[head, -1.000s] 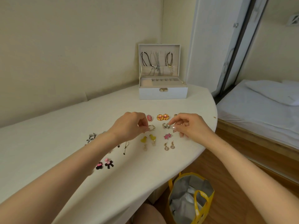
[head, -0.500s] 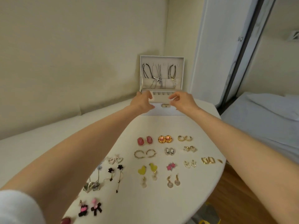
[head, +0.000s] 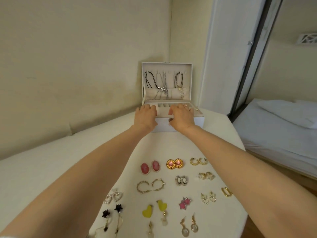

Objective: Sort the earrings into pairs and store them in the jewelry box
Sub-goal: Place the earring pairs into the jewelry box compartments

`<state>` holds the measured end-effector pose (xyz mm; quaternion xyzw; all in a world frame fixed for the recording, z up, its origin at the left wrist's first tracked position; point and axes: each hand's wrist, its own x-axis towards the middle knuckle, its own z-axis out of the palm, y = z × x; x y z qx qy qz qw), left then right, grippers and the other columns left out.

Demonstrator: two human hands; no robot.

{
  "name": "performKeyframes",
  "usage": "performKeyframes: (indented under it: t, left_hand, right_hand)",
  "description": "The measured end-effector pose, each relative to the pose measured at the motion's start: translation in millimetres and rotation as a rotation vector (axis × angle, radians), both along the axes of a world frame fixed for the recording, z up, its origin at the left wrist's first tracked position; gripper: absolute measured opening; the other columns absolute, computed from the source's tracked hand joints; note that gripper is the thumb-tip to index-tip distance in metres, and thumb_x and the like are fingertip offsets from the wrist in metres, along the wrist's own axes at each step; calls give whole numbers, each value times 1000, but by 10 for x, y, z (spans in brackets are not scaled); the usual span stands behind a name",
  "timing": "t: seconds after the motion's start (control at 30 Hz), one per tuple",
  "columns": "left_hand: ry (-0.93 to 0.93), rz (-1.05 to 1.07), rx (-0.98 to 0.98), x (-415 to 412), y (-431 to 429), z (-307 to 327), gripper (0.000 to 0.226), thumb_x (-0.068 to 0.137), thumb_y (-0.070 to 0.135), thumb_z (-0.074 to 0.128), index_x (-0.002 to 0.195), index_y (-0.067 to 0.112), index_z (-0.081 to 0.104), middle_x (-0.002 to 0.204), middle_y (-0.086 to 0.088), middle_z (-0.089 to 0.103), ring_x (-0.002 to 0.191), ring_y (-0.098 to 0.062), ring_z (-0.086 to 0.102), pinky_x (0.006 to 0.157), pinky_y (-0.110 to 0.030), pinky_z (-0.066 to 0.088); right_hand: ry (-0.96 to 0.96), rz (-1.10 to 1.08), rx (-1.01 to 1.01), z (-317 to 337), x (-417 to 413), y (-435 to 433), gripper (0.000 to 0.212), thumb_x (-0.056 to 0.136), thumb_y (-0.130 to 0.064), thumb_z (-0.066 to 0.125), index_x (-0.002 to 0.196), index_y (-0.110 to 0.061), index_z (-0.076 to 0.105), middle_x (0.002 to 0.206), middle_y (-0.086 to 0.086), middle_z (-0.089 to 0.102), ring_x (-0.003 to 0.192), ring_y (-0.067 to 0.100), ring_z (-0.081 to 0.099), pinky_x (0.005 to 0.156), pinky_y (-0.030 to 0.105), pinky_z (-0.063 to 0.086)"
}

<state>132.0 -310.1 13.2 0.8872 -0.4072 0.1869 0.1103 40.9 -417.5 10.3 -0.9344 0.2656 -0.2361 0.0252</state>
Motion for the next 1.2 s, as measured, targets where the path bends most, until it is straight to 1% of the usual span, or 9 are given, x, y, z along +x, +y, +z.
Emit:
performKeyframes:
  t: [0.2,0.43,0.6,0.67,0.77,0.87,0.97,1.07,1.2]
  left_hand:
    - [-92,-42,-32,8,26,-6,30,82,15,64,108,8,51,117,-8,54,116,-25,46,91,-31,30]
    - [-94,-25,-37,-32,39,14,28,81,13,64,106,7,54,116,-9,56,114,-26,48,89,-32,32]
    - [-87,-11,-27,-34,146,94,30,80,11,65,107,5,54,118,-10,55,112,-29,49,84,-34,35]
    - [-96,-13,-17,-50,235,123,29,79,11,66,106,6,55,117,-10,56,110,-29,50,83,-34,35]
    - [-116,-37,9,-103,406,145,26,78,10,66,102,7,56,113,-9,55,105,-30,52,78,-33,35]
    - [-136,-49,46,-170,616,158,24,78,12,66,100,8,57,111,-7,54,100,-30,55,72,-30,30]
    - [-144,-38,96,-262,832,164,27,79,20,68,102,9,57,112,-6,55,102,-29,54,74,-29,30]
    - [-144,-28,119,-350,1054,175,26,80,22,69,99,10,56,111,-5,56,101,-28,55,66,-27,27]
    - [-132,-8,143,-438,1307,171,26,79,24,69,98,12,56,109,-4,56,100,-27,55,65,-27,26]
  right_hand:
    - [-3,48,38,13,-13,-4,25,85,-17,62,109,-17,54,121,8,49,116,29,43,95,40,26]
    - [-14,85,41,2,-59,16,25,85,-15,61,109,-14,52,120,10,47,114,30,43,94,41,30]
    - [-31,126,51,35,-74,91,25,86,-16,59,109,-14,53,121,9,46,122,30,36,95,41,29]
    - [-33,148,48,49,-96,161,25,86,-16,59,110,-13,53,121,9,47,122,30,36,94,40,30]
    - [-21,195,25,65,-146,275,26,84,-17,62,109,-14,54,120,8,49,117,28,41,93,38,31]
    - [21,256,14,97,-211,410,29,81,-21,68,107,-16,55,118,4,51,112,24,47,93,37,33]
    - [31,325,27,108,-290,560,31,77,-23,72,103,-16,55,113,2,53,104,21,50,81,32,34]
    - [19,390,64,122,-372,723,30,76,-20,73,100,-16,57,107,0,53,95,17,47,72,27,32]
    - [28,448,92,130,-451,946,29,74,-20,75,97,-18,57,95,-7,43,89,12,42,72,29,36]
